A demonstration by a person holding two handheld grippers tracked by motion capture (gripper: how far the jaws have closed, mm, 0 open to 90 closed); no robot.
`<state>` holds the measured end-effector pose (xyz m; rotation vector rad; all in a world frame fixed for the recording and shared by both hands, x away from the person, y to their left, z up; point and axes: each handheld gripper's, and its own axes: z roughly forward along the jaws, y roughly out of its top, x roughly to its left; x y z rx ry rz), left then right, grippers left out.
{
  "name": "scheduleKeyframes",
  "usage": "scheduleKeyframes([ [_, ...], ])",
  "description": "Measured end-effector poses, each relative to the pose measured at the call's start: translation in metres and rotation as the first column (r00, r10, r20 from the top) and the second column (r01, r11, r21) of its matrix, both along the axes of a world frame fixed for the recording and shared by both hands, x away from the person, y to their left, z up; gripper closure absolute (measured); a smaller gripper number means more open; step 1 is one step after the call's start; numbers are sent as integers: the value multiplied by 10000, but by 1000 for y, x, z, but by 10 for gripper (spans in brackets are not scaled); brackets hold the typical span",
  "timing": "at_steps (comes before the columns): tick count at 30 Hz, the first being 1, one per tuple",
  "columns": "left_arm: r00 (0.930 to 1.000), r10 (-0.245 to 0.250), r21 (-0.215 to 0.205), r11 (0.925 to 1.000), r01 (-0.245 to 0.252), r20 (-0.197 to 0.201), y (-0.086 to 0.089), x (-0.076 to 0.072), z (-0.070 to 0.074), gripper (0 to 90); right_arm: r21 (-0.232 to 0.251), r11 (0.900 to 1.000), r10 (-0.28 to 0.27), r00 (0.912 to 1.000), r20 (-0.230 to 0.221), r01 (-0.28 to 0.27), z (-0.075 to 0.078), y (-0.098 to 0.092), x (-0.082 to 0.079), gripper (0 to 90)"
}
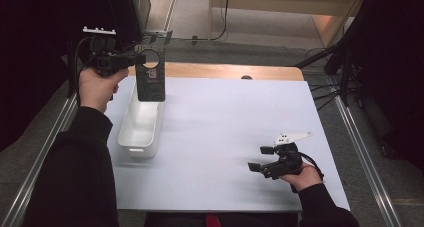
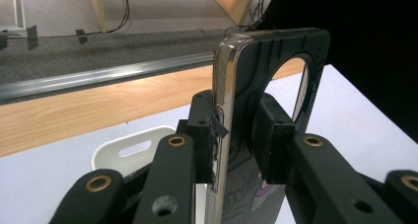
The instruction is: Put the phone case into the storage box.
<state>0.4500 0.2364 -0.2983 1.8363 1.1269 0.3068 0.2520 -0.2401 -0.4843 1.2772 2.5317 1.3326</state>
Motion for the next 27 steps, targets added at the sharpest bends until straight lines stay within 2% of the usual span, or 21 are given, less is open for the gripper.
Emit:
scheduleKeyframes([
  [10,9998,154,35,9999,-155,108,6,14,-1,721,79,9999,-148,9999,46,148,0,-2,-4,117],
  [19,9995,114,286,9995,-122,280,3,24,-3,722,159,9993,-339,9994,9,339,-1,-3,-7,117],
  [27,9988,233,212,9995,-242,420,6,33,-7,721,135,9991,-414,9991,35,413,-1,-3,-9,117],
])
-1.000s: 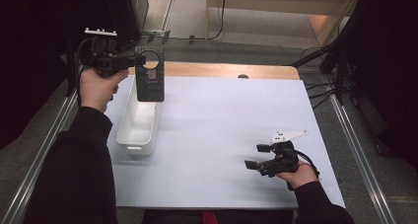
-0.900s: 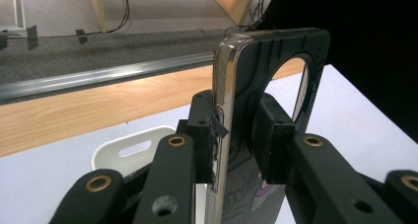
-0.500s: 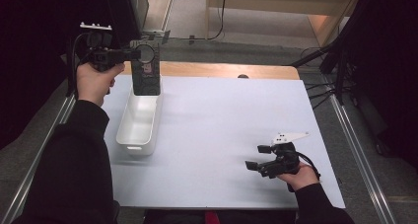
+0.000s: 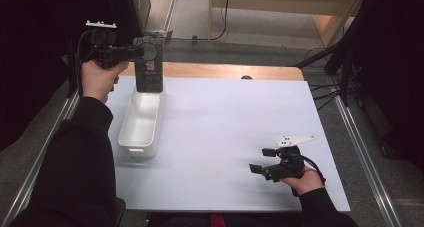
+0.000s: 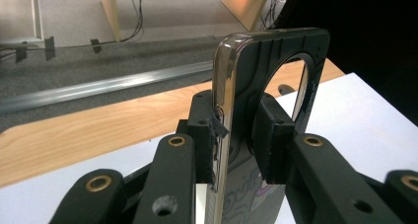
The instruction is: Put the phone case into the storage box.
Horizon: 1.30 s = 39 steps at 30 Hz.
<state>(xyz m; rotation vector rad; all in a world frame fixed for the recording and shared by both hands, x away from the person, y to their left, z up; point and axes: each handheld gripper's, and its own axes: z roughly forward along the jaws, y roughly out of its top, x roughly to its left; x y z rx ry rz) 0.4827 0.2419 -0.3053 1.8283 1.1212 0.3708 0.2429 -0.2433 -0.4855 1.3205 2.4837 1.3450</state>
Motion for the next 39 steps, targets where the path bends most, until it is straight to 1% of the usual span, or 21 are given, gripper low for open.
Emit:
scheduleKeyframes([
  [2,10000,50,-41,10000,-50,-21,1,3,-2,721,35,10000,-32,10000,-20,32,0,0,-1,117],
  [9,9998,194,6,9998,-194,107,6,11,-9,722,47,10000,-67,10000,-6,67,0,-1,-2,117],
  [13,9997,220,-31,9998,-219,95,8,12,-11,722,22,10000,-74,10000,-47,74,0,-2,-3,117],
  [16,9996,226,81,9997,-228,142,9,12,-12,722,26,10000,-30,10000,3,30,0,-2,-4,117],
  [19,9995,237,-29,9997,-236,220,10,14,-13,721,3,10000,-18,10000,-10,18,0,-1,-4,117],
  [20,9994,269,2,9996,-269,211,10,15,-14,721,6,10000,-27,10000,-53,27,0,-1,-4,117],
  [22,9991,297,38,9995,-298,318,10,17,-16,722,6,10000,-5,10000,-31,5,0,0,-5,117],
  [25,9990,347,-90,9994,-345,279,12,21,-19,722,22,10000,36,10000,-33,-36,0,1,-5,117],
  [30,9984,481,-3,9988,-482,300,12,26,-25,722,20,10000,84,9999,-65,-84,-1,2,-4,117],
  [33,9977,573,-81,9983,-570,354,13,30,-28,722,34,10000,90,9999,-54,-89,-1,3,-4,117],
  [35,9976,562,-203,9983,-554,410,13,33,-30,722,33,9999,100,9999,-52,-100,-1,3,-4,117],
  [39,9967,685,14,9976,-686,439,14,37,-33,722,37,9998,174,9998,-87,-174,-1,5,-2,117],
])
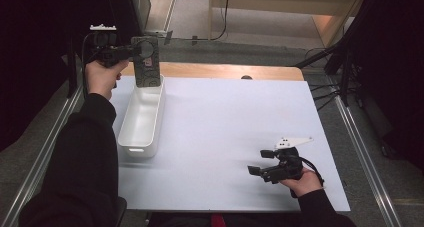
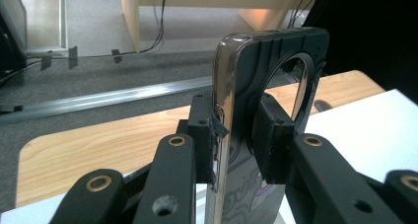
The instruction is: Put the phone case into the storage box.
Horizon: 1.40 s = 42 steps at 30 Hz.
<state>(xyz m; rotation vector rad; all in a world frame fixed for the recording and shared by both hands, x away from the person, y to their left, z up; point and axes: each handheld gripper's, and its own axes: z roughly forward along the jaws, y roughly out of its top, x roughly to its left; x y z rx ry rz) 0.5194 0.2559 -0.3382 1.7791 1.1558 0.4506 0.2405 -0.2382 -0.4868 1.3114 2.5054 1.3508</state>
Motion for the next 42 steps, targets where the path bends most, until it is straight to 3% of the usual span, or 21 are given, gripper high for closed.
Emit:
scheduleKeyframes([
  [15,9998,169,79,9998,-168,-102,1,5,-13,721,56,10000,48,10000,52,-48,1,1,5,117],
  [42,9995,-38,-43,10000,37,-299,1,9,-38,721,124,9997,229,9997,-38,-228,0,7,12,117],
])
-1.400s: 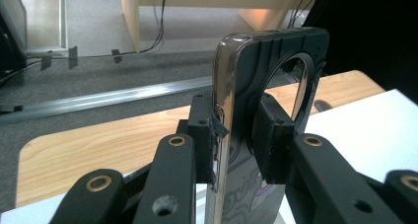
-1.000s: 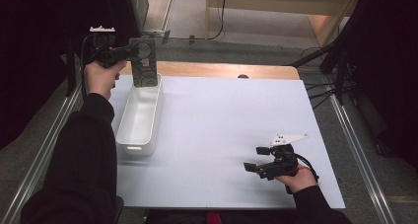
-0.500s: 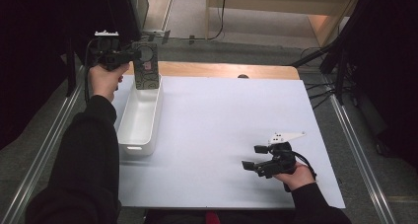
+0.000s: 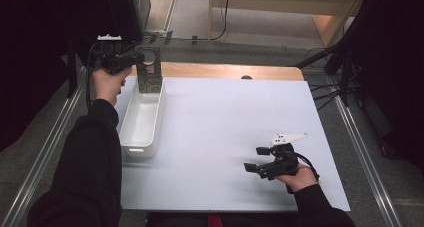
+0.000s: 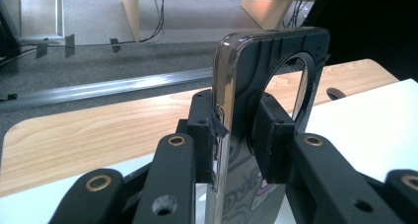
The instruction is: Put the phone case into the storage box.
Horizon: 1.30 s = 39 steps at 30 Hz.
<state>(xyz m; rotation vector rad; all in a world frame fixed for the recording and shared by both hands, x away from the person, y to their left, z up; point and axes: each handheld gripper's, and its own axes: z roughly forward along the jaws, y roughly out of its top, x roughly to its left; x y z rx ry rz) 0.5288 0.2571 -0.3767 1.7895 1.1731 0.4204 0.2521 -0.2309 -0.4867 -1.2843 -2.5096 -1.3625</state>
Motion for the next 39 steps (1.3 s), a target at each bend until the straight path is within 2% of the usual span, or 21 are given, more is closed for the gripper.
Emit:
scheduleKeyframes([
  [6,10000,11,-55,10000,-11,-15,1,0,-9,720,-6,10000,3,10000,10,-3,0,0,0,117],
  [10,9999,-4,120,9999,5,-105,-1,0,-13,719,-12,10000,-1,10000,-12,1,-1,-1,1,117],
  [17,9997,82,43,10000,-81,-223,2,0,-20,717,-9,10000,20,10000,11,-20,-1,0,1,117],
  [21,9995,110,208,9997,-104,-293,1,0,-24,712,-30,10000,20,10000,-10,-20,-1,0,1,117],
  [24,9993,105,118,9999,-101,-353,1,0,-25,701,-26,10000,17,10000,-33,-17,-1,1,1,117],
  [25,9992,72,2,10000,-72,-396,2,0,-26,688,-25,10000,34,10000,-19,-34,-1,1,1,117],
  [28,9982,13,-126,9999,-21,-596,2,2,-28,506,-18,10000,36,10000,-8,-36,-1,1,1,117],
  [31,9964,-10,-330,9995,-18,-851,4,2,-28,420,-21,10000,15,10000,-4,-15,-1,1,1,117],
  [39,9952,-122,-286,9995,94,-970,5,0,-23,337,-17,10000,6,10000,0,-6,-1,0,1,117],
])
